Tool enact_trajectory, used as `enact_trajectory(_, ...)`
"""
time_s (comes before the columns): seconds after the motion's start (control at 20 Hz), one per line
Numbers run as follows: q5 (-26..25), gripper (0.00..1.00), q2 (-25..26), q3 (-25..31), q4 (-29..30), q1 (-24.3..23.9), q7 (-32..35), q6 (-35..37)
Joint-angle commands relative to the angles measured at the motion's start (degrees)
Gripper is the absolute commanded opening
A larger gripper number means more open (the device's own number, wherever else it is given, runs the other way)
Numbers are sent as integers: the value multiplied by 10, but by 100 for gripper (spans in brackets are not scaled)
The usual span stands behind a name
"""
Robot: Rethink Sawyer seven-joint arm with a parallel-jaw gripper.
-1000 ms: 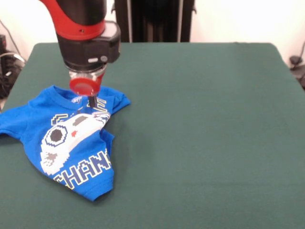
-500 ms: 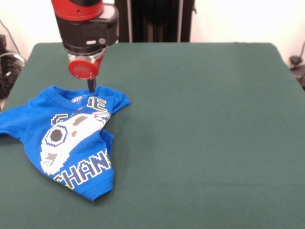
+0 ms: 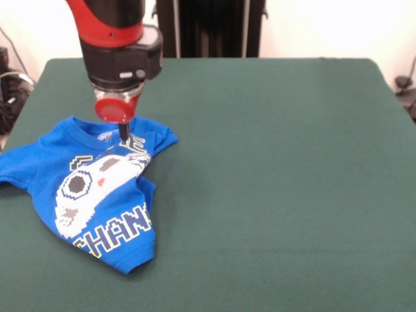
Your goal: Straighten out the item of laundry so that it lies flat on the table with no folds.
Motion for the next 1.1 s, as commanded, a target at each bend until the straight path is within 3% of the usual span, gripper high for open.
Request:
enact_trajectory(0.05,10,0,69,14,-16,11,43,-11)
enact_trajectory(0.4,-4,0,129,28,-43,-23,19,-75)
enact_trajectory(0.55,-9,0,130,37,-35,-40,6,-88)
enact_trajectory(0.75,-22,0,83,40,12,-60,-16,-71)
enact_trajectory(0.9,-31,0,1,35,85,-79,-41,-32)
enact_trajectory(1.1,-41,0,-69,26,155,-91,-50,-14)
